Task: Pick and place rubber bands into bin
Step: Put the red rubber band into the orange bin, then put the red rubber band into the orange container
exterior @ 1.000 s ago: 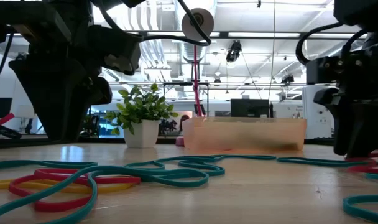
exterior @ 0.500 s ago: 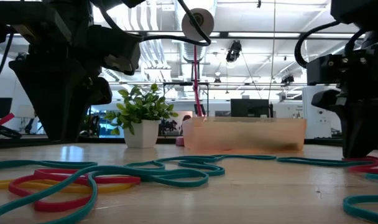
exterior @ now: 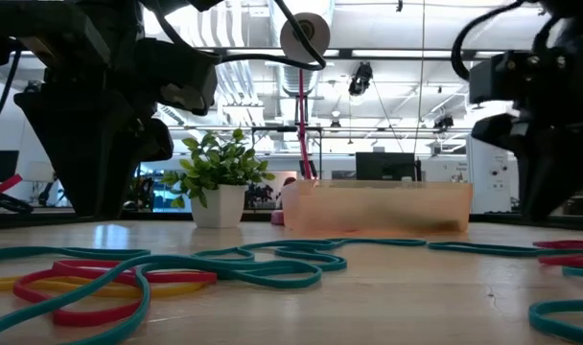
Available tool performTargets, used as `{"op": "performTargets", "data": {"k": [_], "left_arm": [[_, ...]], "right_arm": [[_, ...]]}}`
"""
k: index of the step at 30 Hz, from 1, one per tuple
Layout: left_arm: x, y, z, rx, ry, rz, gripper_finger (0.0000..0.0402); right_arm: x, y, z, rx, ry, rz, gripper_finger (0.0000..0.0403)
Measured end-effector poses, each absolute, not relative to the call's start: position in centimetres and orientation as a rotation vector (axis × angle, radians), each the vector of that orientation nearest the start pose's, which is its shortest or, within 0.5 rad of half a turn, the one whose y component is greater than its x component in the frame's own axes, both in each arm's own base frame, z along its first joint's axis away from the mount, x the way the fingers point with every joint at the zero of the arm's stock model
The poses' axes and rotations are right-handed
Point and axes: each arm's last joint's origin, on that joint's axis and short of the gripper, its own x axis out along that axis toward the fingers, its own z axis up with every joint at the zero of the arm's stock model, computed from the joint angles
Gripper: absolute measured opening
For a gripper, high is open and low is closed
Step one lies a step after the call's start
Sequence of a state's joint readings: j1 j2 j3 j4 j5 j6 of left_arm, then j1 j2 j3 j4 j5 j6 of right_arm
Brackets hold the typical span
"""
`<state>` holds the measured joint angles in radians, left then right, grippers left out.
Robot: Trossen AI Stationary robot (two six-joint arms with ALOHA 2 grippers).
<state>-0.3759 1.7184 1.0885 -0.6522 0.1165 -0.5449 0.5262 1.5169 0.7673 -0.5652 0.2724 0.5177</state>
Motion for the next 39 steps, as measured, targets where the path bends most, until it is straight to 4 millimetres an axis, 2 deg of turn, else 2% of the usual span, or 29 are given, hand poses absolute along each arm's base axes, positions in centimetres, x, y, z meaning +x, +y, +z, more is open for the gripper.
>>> {"op": "performTargets", "data": {"k": [8, 10, 17, 29, 33, 39], "left_arm": [[29.6, -12.0, 17.6, -0.293, 1.352, -0.062, 0.0125], [29.6, -12.0, 17.6, -0.293, 1.352, -0.062, 0.0125], [29.7, -12.1, 17.6, -0.294, 1.346, -0.065, 0.0125], [29.8, -12.1, 17.7, -0.296, 1.337, -0.068, 0.0125], [29.8, -12.1, 17.7, -0.296, 1.337, -0.068, 0.0125], [29.8, -12.1, 17.7, -0.296, 1.337, -0.068, 0.0125]], "right_arm": [[22.4, 11.9, 17.2, -0.109, 1.203, -0.143, 0.0008], [22.3, 11.9, 17.3, -0.105, 1.206, -0.150, 0.0008], [21.4, 11.4, 15.8, -0.116, 1.250, -0.147, 0.0021], [20.9, 11.2, 14.2, -0.098, 1.230, -0.097, 0.0108], [20.9, 11.2, 13.7, -0.081, 1.208, -0.073, 0.0114], [20.6, 11.0, 12.7, -0.061, 1.211, -0.038, 0.0101]]}}
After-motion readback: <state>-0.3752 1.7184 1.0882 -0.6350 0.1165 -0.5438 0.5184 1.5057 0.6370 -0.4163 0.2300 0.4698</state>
